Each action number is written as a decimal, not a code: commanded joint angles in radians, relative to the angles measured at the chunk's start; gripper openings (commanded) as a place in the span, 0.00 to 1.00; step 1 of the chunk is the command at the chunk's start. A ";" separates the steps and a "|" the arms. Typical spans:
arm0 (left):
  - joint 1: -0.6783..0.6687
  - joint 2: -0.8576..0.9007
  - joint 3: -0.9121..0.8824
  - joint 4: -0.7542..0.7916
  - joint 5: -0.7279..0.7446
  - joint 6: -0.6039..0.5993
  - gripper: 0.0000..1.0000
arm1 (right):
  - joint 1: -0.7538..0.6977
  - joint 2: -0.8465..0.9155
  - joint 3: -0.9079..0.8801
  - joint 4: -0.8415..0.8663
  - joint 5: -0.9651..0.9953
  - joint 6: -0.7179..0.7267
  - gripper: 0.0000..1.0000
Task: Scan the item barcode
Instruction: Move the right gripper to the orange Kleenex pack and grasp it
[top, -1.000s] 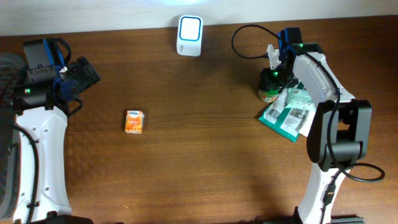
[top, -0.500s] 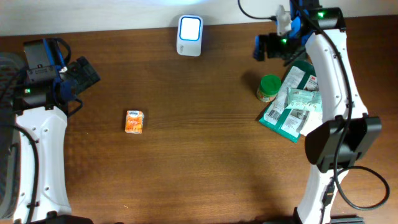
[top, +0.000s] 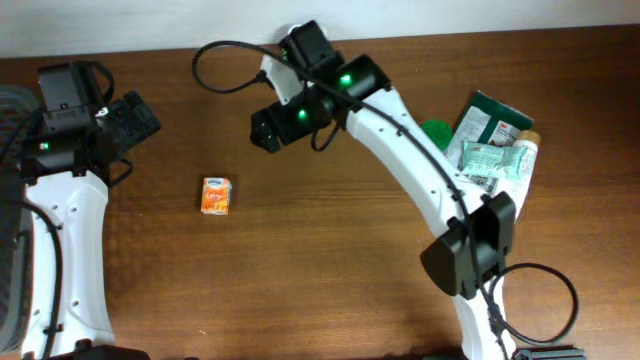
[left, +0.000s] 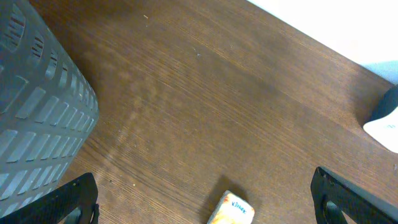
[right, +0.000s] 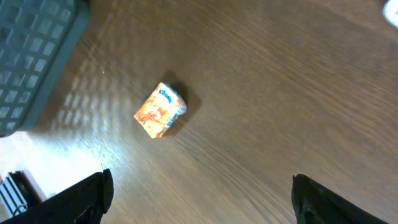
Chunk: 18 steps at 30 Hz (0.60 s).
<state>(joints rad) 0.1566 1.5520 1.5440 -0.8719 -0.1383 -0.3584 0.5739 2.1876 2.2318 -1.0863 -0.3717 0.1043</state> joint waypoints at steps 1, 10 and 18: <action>-0.001 -0.015 0.014 0.002 0.003 0.009 0.99 | 0.037 0.089 -0.006 0.017 0.017 0.150 0.87; -0.001 -0.015 0.014 0.002 0.003 0.009 0.99 | 0.154 0.267 -0.006 0.150 0.018 0.647 0.52; -0.001 -0.015 0.014 0.002 0.003 0.009 0.99 | 0.231 0.370 -0.007 0.239 0.032 0.720 0.40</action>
<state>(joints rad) 0.1566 1.5520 1.5440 -0.8719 -0.1387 -0.3584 0.8005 2.5175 2.2269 -0.8574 -0.3553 0.7994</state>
